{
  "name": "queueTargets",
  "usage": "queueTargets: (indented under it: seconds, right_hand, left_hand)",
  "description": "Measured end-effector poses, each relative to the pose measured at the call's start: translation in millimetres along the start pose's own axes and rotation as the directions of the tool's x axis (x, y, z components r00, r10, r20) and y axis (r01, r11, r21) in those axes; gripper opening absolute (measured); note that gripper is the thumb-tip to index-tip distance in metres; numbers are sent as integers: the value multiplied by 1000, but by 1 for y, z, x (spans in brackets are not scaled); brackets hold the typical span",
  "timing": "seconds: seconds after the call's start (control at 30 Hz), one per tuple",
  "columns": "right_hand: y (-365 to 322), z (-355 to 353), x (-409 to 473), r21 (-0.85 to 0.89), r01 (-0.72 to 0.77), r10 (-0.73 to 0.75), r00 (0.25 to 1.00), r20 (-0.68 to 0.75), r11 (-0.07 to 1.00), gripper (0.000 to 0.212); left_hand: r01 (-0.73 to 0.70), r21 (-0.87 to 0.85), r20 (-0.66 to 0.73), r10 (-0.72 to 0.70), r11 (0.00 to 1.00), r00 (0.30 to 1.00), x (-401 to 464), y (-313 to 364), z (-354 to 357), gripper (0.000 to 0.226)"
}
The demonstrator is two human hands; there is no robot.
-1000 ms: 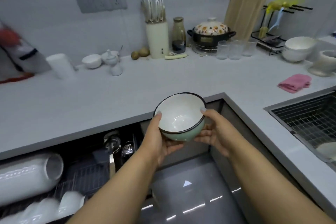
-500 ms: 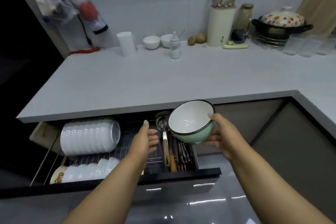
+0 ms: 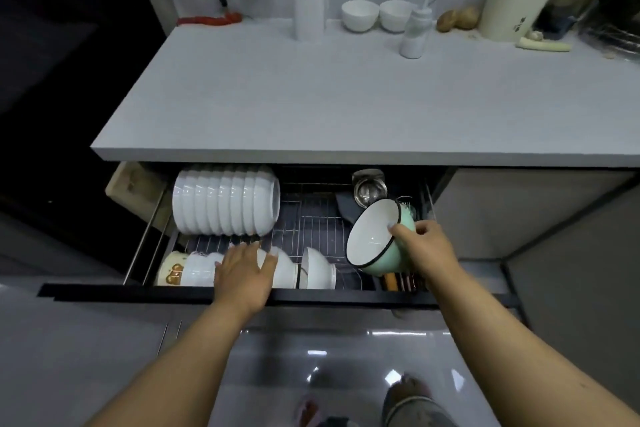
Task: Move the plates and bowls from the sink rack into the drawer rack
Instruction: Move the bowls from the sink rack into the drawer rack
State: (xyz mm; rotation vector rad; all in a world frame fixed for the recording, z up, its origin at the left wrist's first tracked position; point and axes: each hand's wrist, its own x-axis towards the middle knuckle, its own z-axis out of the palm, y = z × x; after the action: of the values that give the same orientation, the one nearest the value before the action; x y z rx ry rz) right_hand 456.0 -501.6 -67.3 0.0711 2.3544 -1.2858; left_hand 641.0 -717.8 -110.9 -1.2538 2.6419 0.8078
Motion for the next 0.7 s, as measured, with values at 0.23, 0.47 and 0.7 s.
queueTargets:
  seconds: [0.23, 0.47, 0.7]
  right_hand:
    - [8, 45, 19, -312, -39, 58, 997, 50, 949, 69]
    - [14, 80, 43, -550, -5, 87, 988, 124, 835, 76]
    - [26, 106, 62, -634, 10, 170, 960, 222, 773, 75]
  left_hand:
    - [-34, 192, 73, 20, 981, 997, 11, -25, 4, 66]
    - [-127, 307, 79, 107, 943, 991, 32, -31, 5, 67]
    - [-162, 249, 71, 149, 955, 986, 37, -33, 5, 68]
